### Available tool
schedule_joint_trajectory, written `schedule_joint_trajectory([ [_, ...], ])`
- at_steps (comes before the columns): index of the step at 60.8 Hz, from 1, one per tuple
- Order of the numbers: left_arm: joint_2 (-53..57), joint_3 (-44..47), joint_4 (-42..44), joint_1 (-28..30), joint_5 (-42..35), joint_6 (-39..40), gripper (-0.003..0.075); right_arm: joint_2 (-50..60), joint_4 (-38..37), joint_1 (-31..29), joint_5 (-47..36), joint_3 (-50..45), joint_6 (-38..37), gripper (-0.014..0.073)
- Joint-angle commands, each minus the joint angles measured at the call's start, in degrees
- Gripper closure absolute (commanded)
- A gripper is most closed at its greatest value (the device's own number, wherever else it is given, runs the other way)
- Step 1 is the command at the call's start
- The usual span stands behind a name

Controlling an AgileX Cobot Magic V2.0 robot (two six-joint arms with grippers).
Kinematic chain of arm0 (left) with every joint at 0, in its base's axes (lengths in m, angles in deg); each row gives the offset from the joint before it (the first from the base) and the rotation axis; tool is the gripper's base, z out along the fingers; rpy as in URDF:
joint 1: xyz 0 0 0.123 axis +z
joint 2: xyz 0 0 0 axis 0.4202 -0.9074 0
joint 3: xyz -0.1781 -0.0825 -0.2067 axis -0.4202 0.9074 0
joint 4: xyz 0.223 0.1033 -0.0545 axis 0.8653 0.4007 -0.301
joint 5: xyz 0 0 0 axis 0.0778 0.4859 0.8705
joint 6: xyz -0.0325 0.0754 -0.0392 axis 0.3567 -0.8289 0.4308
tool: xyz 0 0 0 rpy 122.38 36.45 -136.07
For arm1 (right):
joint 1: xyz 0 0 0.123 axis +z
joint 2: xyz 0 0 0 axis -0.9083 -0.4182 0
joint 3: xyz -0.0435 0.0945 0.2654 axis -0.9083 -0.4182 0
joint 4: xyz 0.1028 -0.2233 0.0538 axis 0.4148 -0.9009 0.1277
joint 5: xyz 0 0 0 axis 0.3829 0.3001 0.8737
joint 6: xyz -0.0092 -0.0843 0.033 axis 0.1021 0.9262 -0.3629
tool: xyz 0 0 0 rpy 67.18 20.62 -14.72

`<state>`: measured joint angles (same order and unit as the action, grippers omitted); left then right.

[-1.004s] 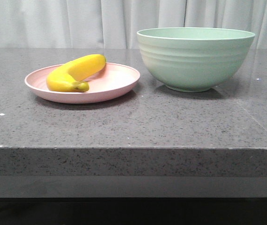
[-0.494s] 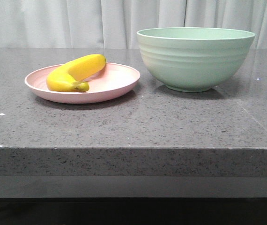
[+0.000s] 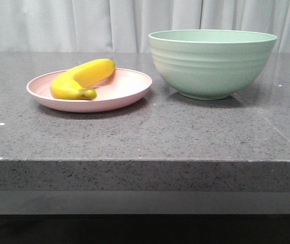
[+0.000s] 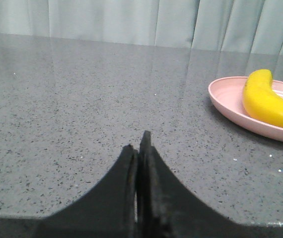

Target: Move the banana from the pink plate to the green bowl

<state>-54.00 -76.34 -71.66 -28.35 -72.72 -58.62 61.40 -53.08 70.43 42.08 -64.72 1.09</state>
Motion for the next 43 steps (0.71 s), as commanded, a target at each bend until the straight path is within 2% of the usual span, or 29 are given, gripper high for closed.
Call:
schedule_joint_trajectory([
  [1,1.0,-0.9,-0.5,0.0,-6.1,0.3,0.0741,1.3,0.1,0.0,-6.2,0.2,0.0,0.0663],
  [7,0.3,-5.0,1.7,0.0,-5.6,0.2,0.0741,1.3,0.5,0.0,-3.2,3.6,0.0,0.0661],
  [11,-1.8,-8.8,4.8,0.0,-2.9,0.2,0.0741,0.8,0.4,0.0,0.5,7.4,0.0,0.0661],
  [18,-7.3,-15.5,5.0,0.0,1.5,0.2,0.0741,-2.6,0.0,0.0,4.3,15.5,0.0,0.0661],
  [30,-18.6,-22.5,5.0,0.0,2.6,0.2,0.0741,-13.3,-0.5,0.0,5.4,25.2,0.0,0.0661],
  [43,-21.3,-23.8,5.0,0.0,1.3,0.2,0.0722,-19.2,-0.5,0.0,5.2,27.9,0.0,0.0661],
])
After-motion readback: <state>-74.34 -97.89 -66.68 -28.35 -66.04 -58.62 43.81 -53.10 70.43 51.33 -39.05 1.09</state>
